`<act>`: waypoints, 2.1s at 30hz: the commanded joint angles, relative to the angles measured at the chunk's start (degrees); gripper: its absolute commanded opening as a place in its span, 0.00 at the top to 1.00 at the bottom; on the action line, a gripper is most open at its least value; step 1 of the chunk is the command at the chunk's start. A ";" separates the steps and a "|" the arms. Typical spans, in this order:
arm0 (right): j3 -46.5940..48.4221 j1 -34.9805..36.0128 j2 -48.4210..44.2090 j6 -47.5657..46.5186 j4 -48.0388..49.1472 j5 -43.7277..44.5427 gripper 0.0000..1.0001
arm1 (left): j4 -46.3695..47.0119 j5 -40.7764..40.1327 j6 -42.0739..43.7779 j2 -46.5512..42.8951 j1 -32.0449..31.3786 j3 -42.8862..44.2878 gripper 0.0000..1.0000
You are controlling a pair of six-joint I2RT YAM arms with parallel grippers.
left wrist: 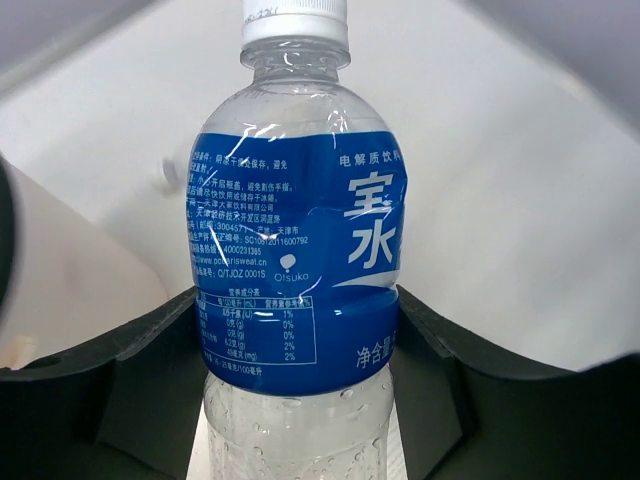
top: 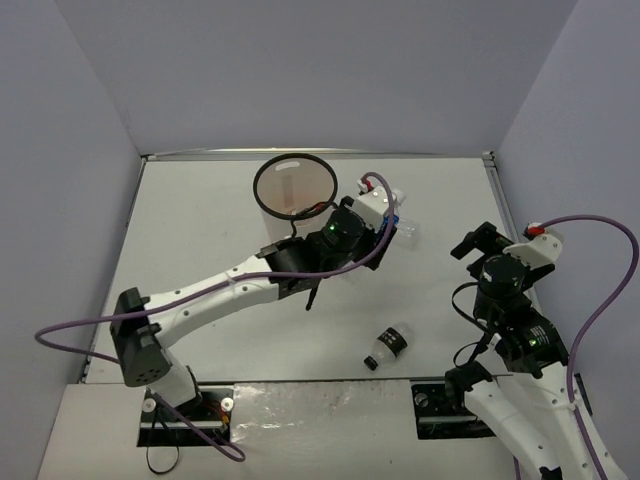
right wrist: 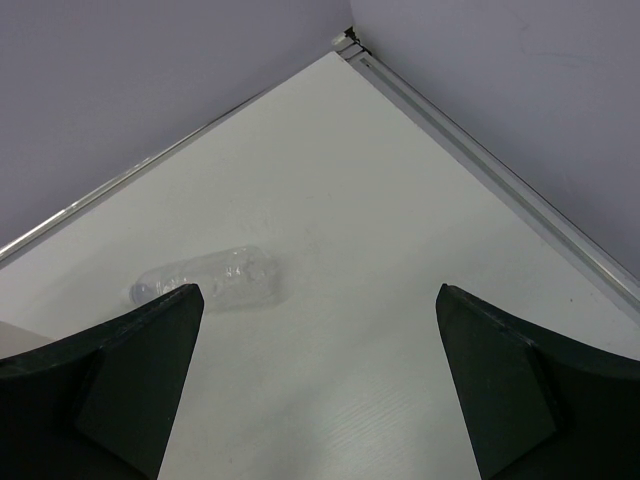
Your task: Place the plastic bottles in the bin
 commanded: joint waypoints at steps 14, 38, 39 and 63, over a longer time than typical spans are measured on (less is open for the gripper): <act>0.16 -0.27 8.27 1.44 2.18 1.77 0.00 | 31.17 -5.26 16.31 -3.87 16.54 5.70 0.54; 0.96 -0.27 16.10 1.26 3.51 0.64 0.00 | 44.98 6.01 4.96 -5.13 29.83 -12.68 0.03; 1.07 -0.27 16.01 1.35 3.51 -0.60 0.00 | 44.69 5.96 4.82 -5.48 29.83 -12.65 0.03; -11.81 14.55 18.13 27.61 -12.82 -29.80 0.00 | -7.49 -16.20 -6.85 -46.16 29.92 -25.14 0.03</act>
